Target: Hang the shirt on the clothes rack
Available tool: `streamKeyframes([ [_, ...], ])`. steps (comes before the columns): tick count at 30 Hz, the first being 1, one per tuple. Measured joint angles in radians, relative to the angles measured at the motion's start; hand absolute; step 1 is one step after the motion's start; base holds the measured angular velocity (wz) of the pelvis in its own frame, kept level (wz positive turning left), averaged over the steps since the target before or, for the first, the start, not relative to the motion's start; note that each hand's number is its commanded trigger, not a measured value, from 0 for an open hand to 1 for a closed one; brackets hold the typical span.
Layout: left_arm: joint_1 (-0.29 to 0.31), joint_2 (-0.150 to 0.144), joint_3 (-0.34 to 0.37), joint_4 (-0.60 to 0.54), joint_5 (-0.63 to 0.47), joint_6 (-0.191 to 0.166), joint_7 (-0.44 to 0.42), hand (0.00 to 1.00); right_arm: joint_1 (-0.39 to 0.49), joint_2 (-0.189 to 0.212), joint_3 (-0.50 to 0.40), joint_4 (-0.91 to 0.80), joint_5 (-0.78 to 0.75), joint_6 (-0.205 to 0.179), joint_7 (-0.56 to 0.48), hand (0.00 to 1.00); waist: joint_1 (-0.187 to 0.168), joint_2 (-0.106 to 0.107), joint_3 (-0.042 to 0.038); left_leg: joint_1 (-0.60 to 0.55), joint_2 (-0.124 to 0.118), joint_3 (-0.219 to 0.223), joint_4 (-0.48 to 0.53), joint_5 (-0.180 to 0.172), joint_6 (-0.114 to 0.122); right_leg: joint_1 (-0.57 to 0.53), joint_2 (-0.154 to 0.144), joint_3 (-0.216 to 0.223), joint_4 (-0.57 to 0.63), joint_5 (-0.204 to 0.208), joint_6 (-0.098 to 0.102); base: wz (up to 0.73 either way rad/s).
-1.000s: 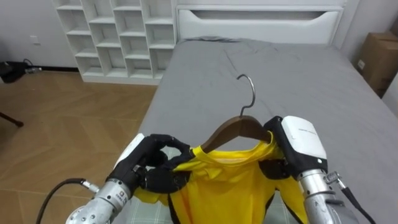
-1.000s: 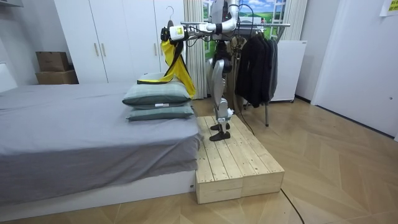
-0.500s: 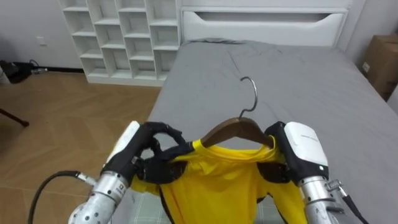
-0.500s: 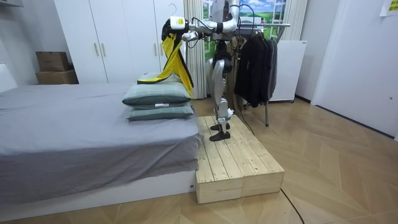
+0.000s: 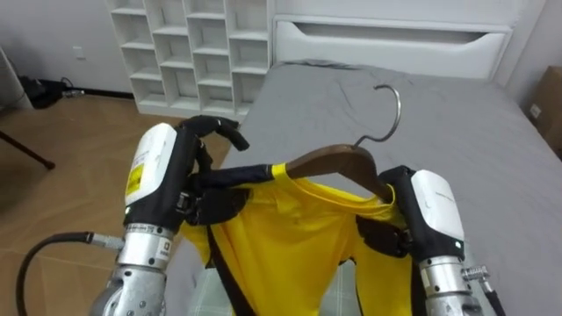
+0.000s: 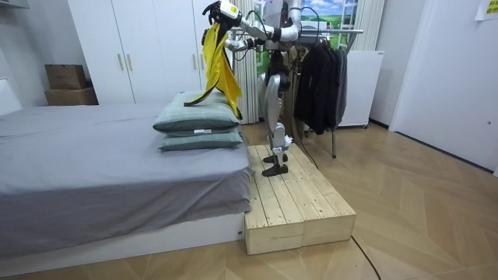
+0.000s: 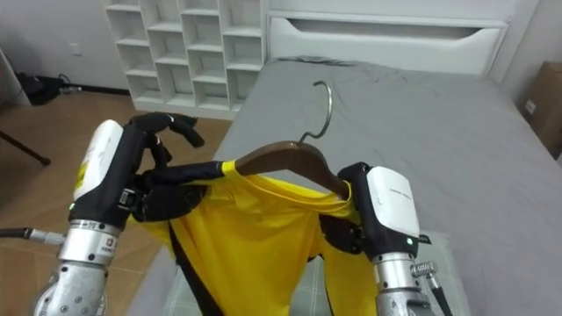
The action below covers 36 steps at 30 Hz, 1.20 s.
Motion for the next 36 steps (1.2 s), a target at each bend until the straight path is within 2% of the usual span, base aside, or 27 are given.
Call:
streamKeyframes([
  [4, 0.007, 0.001, -0.009, 0.000, -0.004, -0.001, 0.000, 0.00, 0.015, 0.002, -0.001, 0.000, 0.001, 0.001, 0.001, 1.00, -0.004, -0.017, -0.0001, 0.000, 0.000, -0.003, 0.000, 0.000, -0.001, -0.002, 0.000, -0.001, 0.000, 0.000, 0.000, 0.01],
  [5, 0.008, 0.000, -0.010, 0.001, -0.006, -0.001, 0.000, 0.38, 0.015, 0.002, -0.002, -0.001, 0.001, 0.002, 0.000, 1.00, -0.004, -0.018, 0.0001, -0.001, 0.000, -0.003, 0.000, 0.000, 0.000, -0.002, 0.000, 0.000, 0.000, 0.000, 0.000, 0.00],
  [6, 0.011, 0.001, -0.012, 0.005, -0.013, -0.001, 0.000, 0.58, 0.017, 0.002, -0.002, -0.001, 0.001, 0.003, 0.000, 1.00, -0.005, -0.018, 0.0002, -0.001, 0.000, -0.002, 0.000, 0.000, 0.000, 0.000, 0.000, 0.000, 0.001, 0.000, 0.000, 0.00],
  [7, 0.016, -0.001, -0.015, 0.012, -0.018, -0.001, -0.001, 0.59, 0.023, 0.002, -0.001, 0.000, 0.000, 0.004, 0.002, 1.00, -0.007, -0.018, 0.0002, -0.001, -0.001, -0.003, 0.001, 0.000, 0.000, 0.001, -0.001, -0.001, 0.000, 0.000, 0.000, 0.00],
  [9, 0.026, -0.006, -0.019, 0.023, -0.020, -0.001, -0.002, 0.05, 0.035, 0.003, -0.002, 0.000, 0.000, 0.007, 0.015, 1.00, -0.008, -0.017, 0.0004, -0.002, -0.002, -0.003, 0.001, 0.000, 0.000, 0.000, -0.001, 0.000, 0.000, 0.000, 0.000, 0.00],
  [10, 0.026, -0.009, -0.020, 0.037, -0.023, -0.001, -0.007, 0.78, 0.041, 0.004, -0.003, 0.000, 0.000, 0.012, 0.028, 1.00, -0.009, -0.017, 0.0008, -0.004, -0.002, -0.003, 0.001, 0.000, 0.000, -0.002, -0.001, 0.002, 0.000, 0.000, 0.000, 0.00],
  [11, 0.026, -0.010, -0.020, 0.041, -0.023, -0.001, -0.011, 1.00, 0.044, 0.004, -0.003, 0.000, 0.000, 0.014, 0.032, 1.00, -0.010, -0.016, 0.0014, -0.004, -0.002, -0.003, 0.001, 0.000, 0.000, -0.003, -0.001, 0.003, 0.000, 0.000, 0.000, 0.00],
  [18, 0.026, -0.011, -0.029, 0.073, -0.035, -0.001, -0.033, 1.00, 0.047, 0.003, -0.017, 0.000, -0.014, 0.020, 0.042, 1.00, -0.030, 0.005, 0.0115, -0.008, -0.002, -0.009, 0.001, 0.000, 0.000, -0.005, 0.000, 0.003, 0.000, 0.000, 0.000, 0.01],
  [22, 0.028, 0.003, -0.050, 0.088, -0.028, 0.000, -0.064, 1.00, 0.047, -0.001, -0.025, -0.001, -0.029, 0.028, 0.036, 1.00, -0.034, 0.009, 0.0100, -0.010, -0.001, -0.010, 0.001, 0.000, 0.000, -0.008, 0.001, 0.001, 0.000, 0.000, 0.000, 0.00],
  [26, 0.028, 0.001, -0.050, 0.088, -0.027, 0.003, -0.068, 1.00, 0.047, -0.002, -0.025, -0.002, -0.036, 0.030, 0.030, 1.00, -0.033, 0.012, 0.0075, -0.013, -0.001, -0.010, 0.001, 0.000, 0.000, -0.014, 0.001, 0.002, 0.000, 0.000, 0.000, 0.00],
  [28, 0.028, -0.003, -0.049, 0.088, -0.021, 0.006, -0.068, 1.00, 0.046, -0.002, -0.025, -0.004, -0.037, 0.036, 0.030, 1.00, -0.032, 0.017, 0.0031, -0.019, -0.002, -0.009, 0.002, 0.000, 0.000, -0.017, 0.000, 0.004, 0.000, 0.000, 0.000, 0.00],
  [36, 0.033, -0.005, -0.049, 0.088, -0.021, 0.011, -0.068, 1.00, 0.046, 0.005, -0.025, -0.006, -0.047, 0.048, 0.032, 1.00, -0.033, 0.018, 0.0022, -0.019, -0.002, -0.009, 0.005, 0.000, 0.000, -0.016, 0.000, 0.004, 0.000, 0.000, 0.000, 0.00],
])
